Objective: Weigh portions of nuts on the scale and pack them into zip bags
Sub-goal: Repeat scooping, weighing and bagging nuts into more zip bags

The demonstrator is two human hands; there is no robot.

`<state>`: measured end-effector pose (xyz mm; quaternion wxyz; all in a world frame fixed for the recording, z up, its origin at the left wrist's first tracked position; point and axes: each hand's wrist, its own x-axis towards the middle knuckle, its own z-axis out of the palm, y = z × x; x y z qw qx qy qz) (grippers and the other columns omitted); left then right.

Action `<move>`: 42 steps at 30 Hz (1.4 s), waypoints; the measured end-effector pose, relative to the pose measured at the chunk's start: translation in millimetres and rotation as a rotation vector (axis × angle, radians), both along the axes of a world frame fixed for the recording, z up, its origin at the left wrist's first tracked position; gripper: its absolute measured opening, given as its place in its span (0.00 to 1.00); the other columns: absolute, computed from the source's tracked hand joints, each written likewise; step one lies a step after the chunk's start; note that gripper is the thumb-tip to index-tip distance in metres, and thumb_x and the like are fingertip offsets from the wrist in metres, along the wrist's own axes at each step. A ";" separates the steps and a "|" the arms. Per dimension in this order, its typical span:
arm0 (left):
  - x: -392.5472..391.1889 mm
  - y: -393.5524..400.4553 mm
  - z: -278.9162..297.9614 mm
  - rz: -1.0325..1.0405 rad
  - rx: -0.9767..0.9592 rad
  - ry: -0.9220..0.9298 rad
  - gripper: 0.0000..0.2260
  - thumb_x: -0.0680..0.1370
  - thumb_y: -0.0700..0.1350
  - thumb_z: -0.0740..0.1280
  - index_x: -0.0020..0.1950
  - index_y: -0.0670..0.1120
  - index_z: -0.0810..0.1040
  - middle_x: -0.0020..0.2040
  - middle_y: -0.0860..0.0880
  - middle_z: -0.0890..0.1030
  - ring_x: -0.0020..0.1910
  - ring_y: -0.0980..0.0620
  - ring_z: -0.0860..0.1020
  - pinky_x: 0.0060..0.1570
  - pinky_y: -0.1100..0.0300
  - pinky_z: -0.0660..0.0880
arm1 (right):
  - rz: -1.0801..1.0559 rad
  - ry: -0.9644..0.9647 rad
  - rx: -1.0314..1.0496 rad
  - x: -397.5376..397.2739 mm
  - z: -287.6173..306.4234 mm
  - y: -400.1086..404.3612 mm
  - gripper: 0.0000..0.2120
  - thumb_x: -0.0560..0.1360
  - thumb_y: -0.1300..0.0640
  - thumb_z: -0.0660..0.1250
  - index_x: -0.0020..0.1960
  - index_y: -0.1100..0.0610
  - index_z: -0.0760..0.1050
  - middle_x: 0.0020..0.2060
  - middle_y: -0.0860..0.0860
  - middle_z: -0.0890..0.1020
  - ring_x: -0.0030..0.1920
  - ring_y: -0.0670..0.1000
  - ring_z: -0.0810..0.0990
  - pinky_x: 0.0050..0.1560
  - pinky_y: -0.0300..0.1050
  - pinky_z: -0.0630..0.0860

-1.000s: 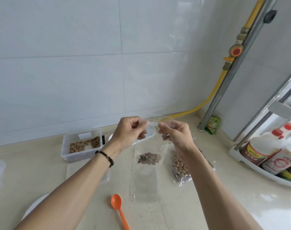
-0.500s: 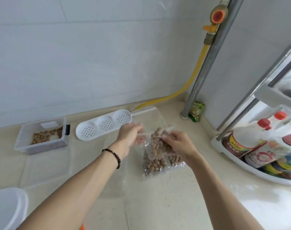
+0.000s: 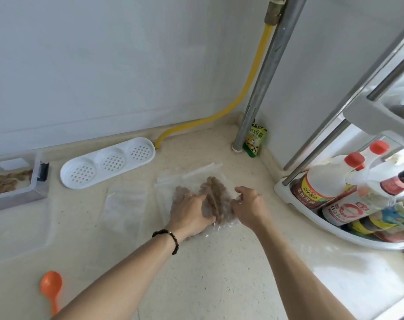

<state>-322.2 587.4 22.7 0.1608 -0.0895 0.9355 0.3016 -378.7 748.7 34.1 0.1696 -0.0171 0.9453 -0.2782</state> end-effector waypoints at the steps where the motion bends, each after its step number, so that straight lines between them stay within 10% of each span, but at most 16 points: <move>1: 1.8 0.7 -4.1 -0.042 -0.109 0.005 0.30 0.74 0.61 0.69 0.74 0.53 0.67 0.61 0.46 0.73 0.64 0.44 0.68 0.63 0.51 0.68 | 0.041 0.035 0.087 2.4 -3.2 1.5 0.22 0.77 0.61 0.65 0.70 0.59 0.72 0.58 0.58 0.79 0.53 0.55 0.78 0.46 0.38 0.75; 12: -0.1 -10.2 -22.1 -0.205 -0.204 0.056 0.33 0.79 0.61 0.60 0.80 0.50 0.52 0.80 0.48 0.50 0.79 0.47 0.47 0.75 0.42 0.42 | 0.420 0.200 0.254 23.2 -14.9 3.7 0.20 0.81 0.50 0.57 0.72 0.50 0.68 0.75 0.50 0.66 0.76 0.54 0.59 0.74 0.56 0.57; 20: 50.5 -76.3 -7.8 0.113 -0.238 0.201 0.27 0.79 0.57 0.63 0.74 0.47 0.65 0.74 0.46 0.66 0.75 0.47 0.61 0.73 0.51 0.59 | 0.434 0.244 0.033 35.7 -0.8 -68.1 0.20 0.77 0.56 0.64 0.68 0.56 0.73 0.64 0.56 0.76 0.65 0.59 0.72 0.64 0.56 0.71; 34: 113.6 -163.0 -27.3 0.579 -0.266 -0.076 0.30 0.65 0.57 0.77 0.60 0.46 0.69 0.58 0.46 0.72 0.60 0.45 0.72 0.55 0.52 0.72 | 0.336 -0.168 -0.145 81.5 -31.5 -201.7 0.30 0.75 0.53 0.70 0.72 0.61 0.64 0.64 0.57 0.71 0.64 0.57 0.73 0.57 0.43 0.70; 42: 117.4 -160.9 -30.1 0.502 -0.311 0.053 0.24 0.70 0.49 0.74 0.61 0.46 0.69 0.56 0.48 0.71 0.59 0.46 0.71 0.54 0.54 0.72 | 0.211 -0.175 -0.213 81.0 -35.4 -202.1 0.28 0.76 0.64 0.63 0.75 0.60 0.60 0.36 0.48 0.76 0.36 0.45 0.76 0.35 0.38 0.74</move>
